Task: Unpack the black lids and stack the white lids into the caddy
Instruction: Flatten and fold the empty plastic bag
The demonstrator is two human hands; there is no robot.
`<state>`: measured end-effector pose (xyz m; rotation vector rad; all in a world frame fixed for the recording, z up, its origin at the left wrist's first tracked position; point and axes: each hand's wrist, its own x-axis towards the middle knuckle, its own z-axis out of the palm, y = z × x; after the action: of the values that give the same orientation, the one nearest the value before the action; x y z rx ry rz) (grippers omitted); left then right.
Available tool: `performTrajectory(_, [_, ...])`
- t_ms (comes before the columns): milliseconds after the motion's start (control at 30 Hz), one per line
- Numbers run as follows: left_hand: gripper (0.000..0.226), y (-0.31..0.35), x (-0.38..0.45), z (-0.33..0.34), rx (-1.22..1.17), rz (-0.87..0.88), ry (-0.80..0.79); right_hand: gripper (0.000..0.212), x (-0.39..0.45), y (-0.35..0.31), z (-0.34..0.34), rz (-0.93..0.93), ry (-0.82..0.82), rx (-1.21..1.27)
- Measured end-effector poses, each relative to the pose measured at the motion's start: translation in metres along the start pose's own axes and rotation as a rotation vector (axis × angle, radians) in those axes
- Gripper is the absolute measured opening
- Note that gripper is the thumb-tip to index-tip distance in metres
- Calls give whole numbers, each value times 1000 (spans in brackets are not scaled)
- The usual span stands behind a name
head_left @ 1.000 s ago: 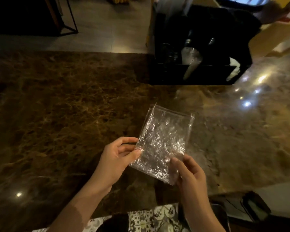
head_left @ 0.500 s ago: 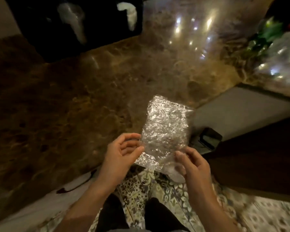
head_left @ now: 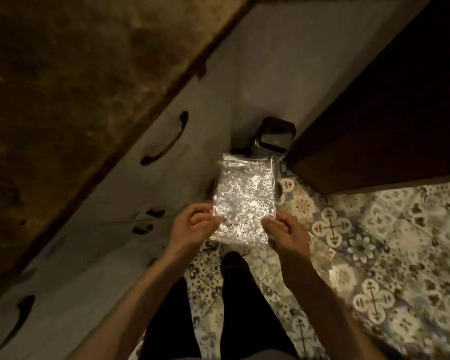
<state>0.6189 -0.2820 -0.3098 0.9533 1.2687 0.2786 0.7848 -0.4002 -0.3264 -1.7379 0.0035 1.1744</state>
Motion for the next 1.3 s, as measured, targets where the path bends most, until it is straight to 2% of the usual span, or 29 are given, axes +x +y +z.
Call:
performTrajectory(67, [28,-25,27,9,24,-49,-31,13,26,20,-6,90,43,11])
performTrajectory(167, [27,-63,68,20,74,-153,-20,28,64,51,-11,189,76,22])
performTrajectory(300, [12,-115,123,33,50,-292,40,12,110,96,-17,315,91,71])
performTrajectory(433, [19,-162,167,39,90,-368,44,31,163,144,-19,366,105,13])
performTrajectory(567, [12,-198,203,52,76,-427,67,32,210,188,-18,405,106,-21])
performTrajectory(767, [11,-260,254,57,-117,-633,149,29,260,247,-23,474,122,-3])
performTrajectory(867, [13,-289,274,54,-111,-661,55,33,275,268,-25,488,130,32])
performTrajectory(967, [14,-313,287,48,-146,-673,30,33,284,285,-25,487,124,69])
performTrajectory(1067, [27,-329,294,41,-195,-676,11,27,291,294,-24,473,119,94])
performTrajectory(1167, [14,-334,297,37,-193,-687,45,30,296,301,-19,454,109,63])
performTrajectory(1233, [22,-334,299,34,-190,-678,37,25,299,302,-15,449,113,45])
performTrajectory(1300, [28,-331,300,34,-190,-680,8,9,301,302,-13,452,120,52])
